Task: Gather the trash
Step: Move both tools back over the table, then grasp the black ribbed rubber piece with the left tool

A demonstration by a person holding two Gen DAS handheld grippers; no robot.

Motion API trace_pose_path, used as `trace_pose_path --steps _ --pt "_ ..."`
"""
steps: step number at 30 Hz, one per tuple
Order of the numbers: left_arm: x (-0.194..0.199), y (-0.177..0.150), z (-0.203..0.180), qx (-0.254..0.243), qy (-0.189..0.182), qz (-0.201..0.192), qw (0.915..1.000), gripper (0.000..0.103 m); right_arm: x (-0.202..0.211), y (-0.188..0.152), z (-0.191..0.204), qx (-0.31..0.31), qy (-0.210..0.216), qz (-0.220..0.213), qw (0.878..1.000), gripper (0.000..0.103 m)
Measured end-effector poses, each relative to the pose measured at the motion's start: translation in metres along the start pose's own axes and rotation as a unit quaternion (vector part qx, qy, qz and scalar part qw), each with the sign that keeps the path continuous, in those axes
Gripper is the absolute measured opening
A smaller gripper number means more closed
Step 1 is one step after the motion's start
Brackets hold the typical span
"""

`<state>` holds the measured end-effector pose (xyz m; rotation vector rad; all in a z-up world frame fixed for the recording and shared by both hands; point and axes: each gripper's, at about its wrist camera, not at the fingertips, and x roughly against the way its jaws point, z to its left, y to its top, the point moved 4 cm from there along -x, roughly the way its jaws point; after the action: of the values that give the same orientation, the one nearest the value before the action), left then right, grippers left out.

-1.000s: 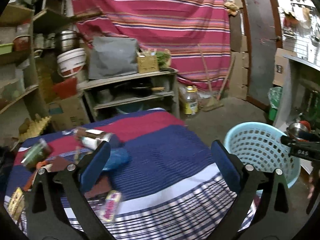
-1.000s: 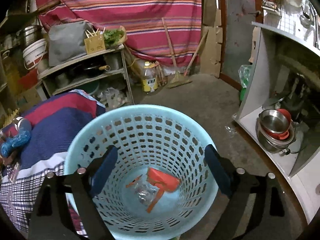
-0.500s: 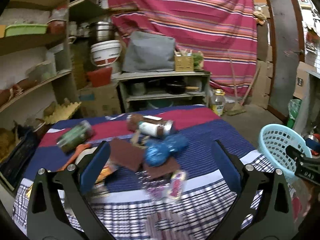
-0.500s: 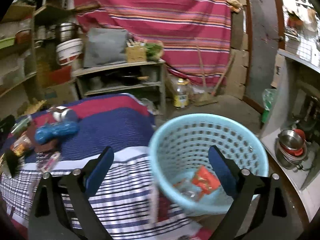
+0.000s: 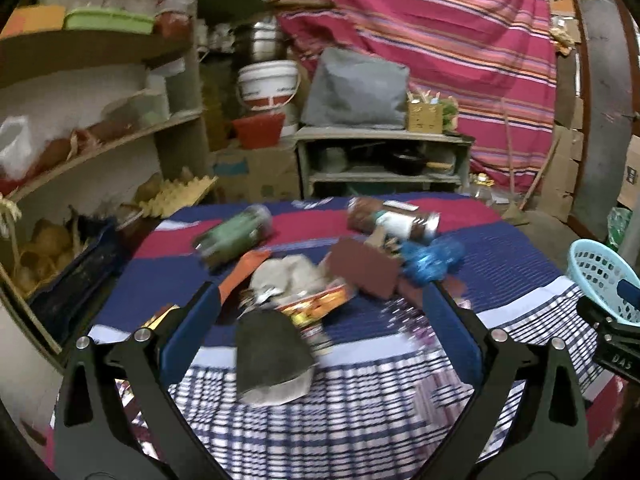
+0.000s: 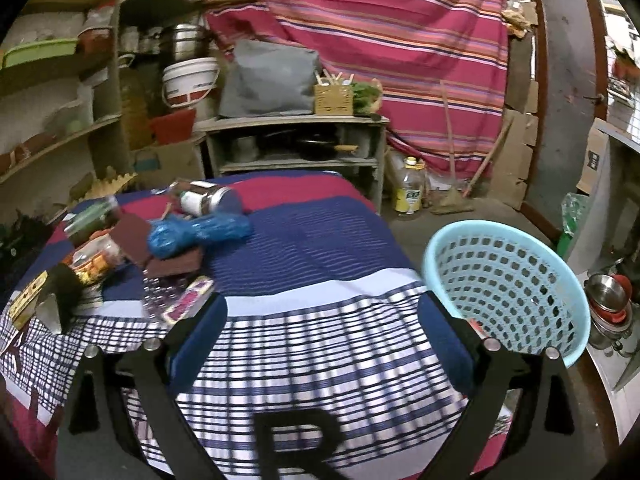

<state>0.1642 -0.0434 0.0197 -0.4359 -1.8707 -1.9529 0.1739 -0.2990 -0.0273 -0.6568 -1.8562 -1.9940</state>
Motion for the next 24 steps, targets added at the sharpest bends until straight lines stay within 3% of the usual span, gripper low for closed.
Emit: trace_pose_path --steps 10,24 --pt "-0.029 -0.029 0.053 0.034 0.025 0.052 0.9978 0.097 -0.002 0.002 0.037 0.035 -0.001 0.004 0.999 0.094" --pt "-0.081 -0.041 0.048 0.044 -0.013 0.132 0.9902 0.097 -0.022 -0.003 0.042 0.043 -0.011 0.028 0.999 0.094"
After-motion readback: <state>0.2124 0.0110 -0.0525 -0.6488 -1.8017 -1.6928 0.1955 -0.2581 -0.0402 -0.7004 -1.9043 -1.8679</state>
